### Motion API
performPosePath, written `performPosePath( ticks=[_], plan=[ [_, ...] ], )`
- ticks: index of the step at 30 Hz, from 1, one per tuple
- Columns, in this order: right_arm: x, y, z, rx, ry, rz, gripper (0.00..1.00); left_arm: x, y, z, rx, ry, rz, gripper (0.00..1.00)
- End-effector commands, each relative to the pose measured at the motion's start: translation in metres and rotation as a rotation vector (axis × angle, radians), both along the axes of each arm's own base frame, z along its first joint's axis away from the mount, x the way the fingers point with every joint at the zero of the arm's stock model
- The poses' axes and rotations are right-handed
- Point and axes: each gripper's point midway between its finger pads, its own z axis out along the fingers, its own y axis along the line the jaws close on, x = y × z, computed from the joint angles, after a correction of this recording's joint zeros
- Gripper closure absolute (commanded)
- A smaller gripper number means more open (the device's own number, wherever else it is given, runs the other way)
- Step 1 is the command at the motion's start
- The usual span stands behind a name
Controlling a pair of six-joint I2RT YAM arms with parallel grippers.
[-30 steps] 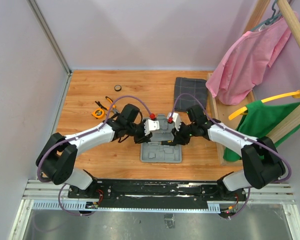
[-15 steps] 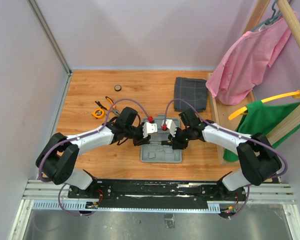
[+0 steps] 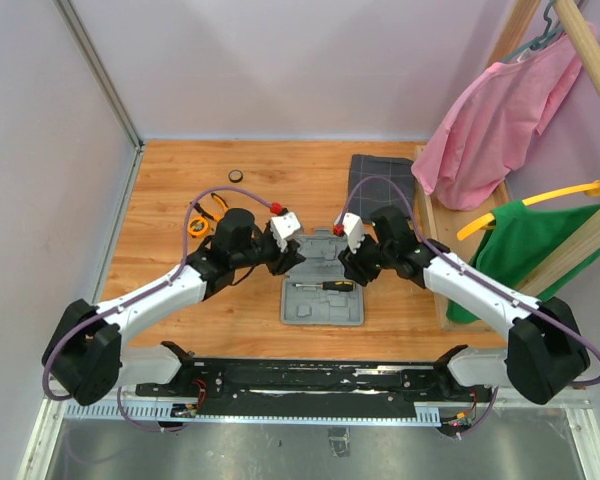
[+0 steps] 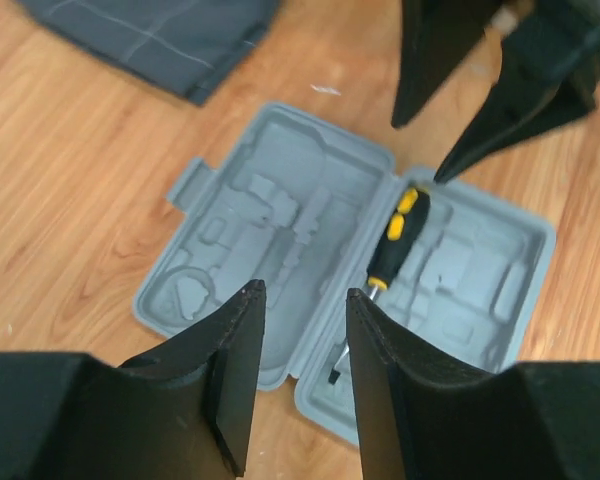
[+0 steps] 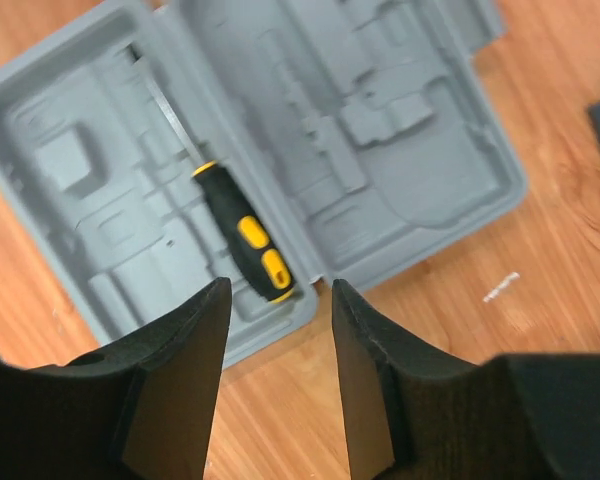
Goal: Sort the tools into containers
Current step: Adjust the screwdriver in the storage box.
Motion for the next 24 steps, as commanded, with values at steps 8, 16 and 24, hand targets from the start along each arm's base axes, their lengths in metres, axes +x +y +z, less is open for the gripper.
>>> performPosePath(
  ticks=[8, 16, 24],
  plan=[
    [0.031, 0.042, -0.008, -0.044, 0.062, 0.035, 0.57, -0.006, 0.047, 0.026, -0.387, 0.459, 0.640, 0.55],
    [0.007, 0.088, -0.018, -0.047, 0.058, 0.309, 0.45, -0.019, 0.085, 0.052, -0.425, 0.349, 0.733, 0.53],
    [0.004, 0.094, -0.040, -0.137, 0.062, 0.397, 0.39, -0.027, 0.103, 0.060, -0.422, 0.303, 0.766, 0.52]
  ],
)
